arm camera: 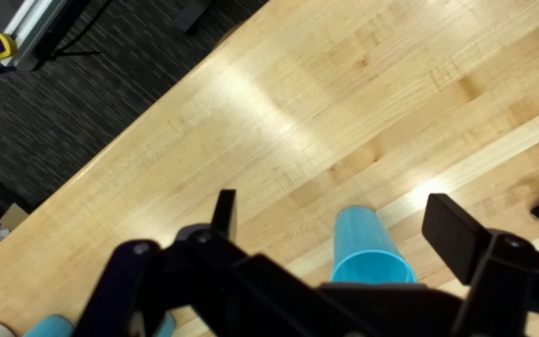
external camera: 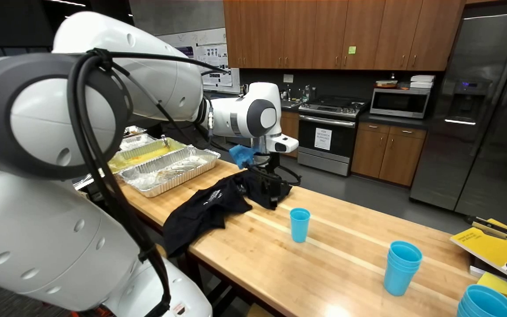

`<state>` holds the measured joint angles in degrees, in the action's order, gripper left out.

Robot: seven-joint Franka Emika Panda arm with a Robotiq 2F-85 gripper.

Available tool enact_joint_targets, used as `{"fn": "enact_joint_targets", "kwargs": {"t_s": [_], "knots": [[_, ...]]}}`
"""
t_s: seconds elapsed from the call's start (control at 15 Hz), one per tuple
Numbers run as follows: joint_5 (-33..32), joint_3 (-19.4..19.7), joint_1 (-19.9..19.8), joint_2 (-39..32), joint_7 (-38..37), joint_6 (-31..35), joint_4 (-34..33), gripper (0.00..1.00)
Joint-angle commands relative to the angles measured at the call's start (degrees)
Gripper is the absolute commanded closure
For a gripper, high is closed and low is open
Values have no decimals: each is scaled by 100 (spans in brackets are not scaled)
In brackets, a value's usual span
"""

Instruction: Move the blue cup on the left to the right.

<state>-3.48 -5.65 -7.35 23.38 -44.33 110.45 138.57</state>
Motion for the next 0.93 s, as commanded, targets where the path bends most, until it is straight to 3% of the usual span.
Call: {"fn": "enact_joint_targets", "kwargs": {"t_s": [0.0,0.2,0.53,0.67,0.87], "knots": [[-171,172,-38,-28,190,106,13,0],[-854,513,-315,-149,799,352,-30,0],[-2263,1239,-909,-170,2244,1561,85,0],[-2395,1518,-997,-262,2953,2015,75,0],[-2057,1807,-914,-438,3950,2336,-35,0]]}}
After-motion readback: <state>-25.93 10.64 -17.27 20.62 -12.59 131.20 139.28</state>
